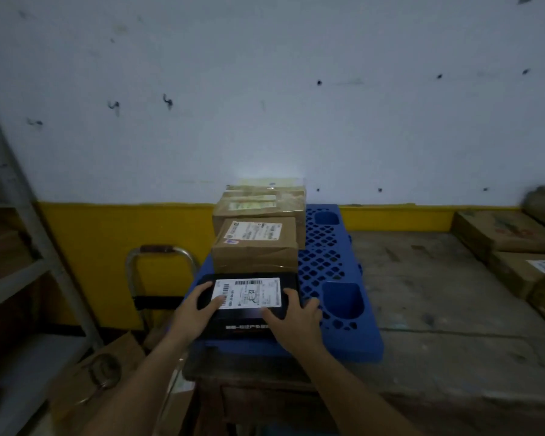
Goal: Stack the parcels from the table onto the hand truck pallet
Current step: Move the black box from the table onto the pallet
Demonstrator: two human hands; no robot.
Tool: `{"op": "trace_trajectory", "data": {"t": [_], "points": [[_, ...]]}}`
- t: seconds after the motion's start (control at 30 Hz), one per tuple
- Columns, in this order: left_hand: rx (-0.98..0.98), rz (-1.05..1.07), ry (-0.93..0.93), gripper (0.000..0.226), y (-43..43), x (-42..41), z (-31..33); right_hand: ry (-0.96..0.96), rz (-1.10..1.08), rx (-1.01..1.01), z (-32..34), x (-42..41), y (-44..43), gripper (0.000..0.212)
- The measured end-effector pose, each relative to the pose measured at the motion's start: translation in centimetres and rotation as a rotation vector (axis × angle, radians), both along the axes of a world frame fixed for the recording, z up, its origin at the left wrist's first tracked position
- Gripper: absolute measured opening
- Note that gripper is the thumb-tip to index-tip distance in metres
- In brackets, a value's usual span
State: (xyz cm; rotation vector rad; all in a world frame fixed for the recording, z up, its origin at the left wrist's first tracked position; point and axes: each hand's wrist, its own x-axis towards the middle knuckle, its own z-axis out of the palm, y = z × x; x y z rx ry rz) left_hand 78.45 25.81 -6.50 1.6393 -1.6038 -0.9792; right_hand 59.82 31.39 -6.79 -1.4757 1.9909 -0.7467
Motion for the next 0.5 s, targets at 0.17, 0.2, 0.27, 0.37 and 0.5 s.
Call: {"op": "trace_trajectory", "data": {"t": [0.17, 0.2, 0.27, 0.37, 0.5], "points": [[-0.02, -0.068, -0.012, 0.057, -3.1, 1.3, -0.4, 0.005, -0.058, 0.007, -0.4, 1.3, -1.8, 0.068], [-0.022, -0.084, -0.01, 0.056, -3.5, 1.4, -0.4, 0.005, -0.067, 0.003, -0.5, 1.4, -1.8, 0.068], [-0.025, -0.097, 0.009, 0.054, -4.0, 1.7, -0.6, 0.009, -0.072, 0.001, -0.7, 1.6, -2.0, 0.069], [-0.014, -0.12, 0.022, 0.054, -4.4, 2.0, -0.7, 0.017, -0.071, 0.012, -0.3, 1.2, -1.8, 0.068], [-0.053, -0.118, -0.032, 0.048, -4.8, 1.8, 0.4, 0.046, -0.084, 0.02, 0.4, 0.0, -1.7, 0.07]]}}
